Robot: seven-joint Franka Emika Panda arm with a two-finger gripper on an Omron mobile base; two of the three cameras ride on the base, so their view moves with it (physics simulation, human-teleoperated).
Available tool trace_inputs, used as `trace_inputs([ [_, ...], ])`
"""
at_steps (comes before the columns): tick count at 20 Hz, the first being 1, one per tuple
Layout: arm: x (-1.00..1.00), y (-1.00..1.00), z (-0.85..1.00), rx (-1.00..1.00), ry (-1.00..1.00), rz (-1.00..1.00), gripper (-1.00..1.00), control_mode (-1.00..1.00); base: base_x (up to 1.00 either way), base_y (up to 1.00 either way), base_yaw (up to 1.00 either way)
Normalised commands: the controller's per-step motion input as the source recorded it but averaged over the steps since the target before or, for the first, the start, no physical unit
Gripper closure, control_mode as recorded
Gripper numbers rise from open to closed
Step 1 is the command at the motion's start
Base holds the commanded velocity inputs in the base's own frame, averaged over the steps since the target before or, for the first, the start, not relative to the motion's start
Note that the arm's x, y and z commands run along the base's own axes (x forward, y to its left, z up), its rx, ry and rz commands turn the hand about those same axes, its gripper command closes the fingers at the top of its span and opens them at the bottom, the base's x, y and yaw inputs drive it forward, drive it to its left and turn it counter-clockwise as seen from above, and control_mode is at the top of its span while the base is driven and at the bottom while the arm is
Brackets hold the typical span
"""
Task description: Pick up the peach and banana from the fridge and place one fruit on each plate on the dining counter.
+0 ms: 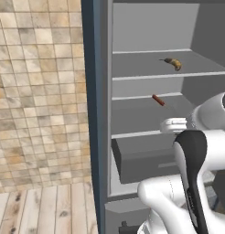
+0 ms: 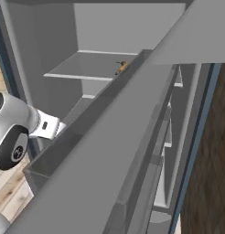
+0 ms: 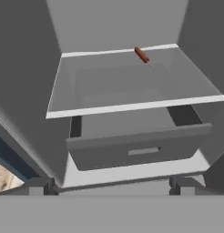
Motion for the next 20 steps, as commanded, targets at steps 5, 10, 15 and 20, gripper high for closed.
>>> trace_inputs([
  [5, 0.29, -0.55, 0.73, 0.05, -0.06, 0.06, -1.00, -1.00, 0.00, 0.00, 0.00],
  [10, 0.46, -0.39, 0.90, 0.02, -0.03, 0.01, -1.00, -1.00, 0.00, 0.00, 0.00],
  [15, 0.65, -0.15, 0.58, 0.00, 0.00, -0.04, -1.00, -1.00, 0.00, 0.00, 0.00],
  [20, 0.60, -0.24, 0.17, 0.00, 0.00, -0.04, -1.00, -1.00, 0.00, 0.00, 0.00],
])
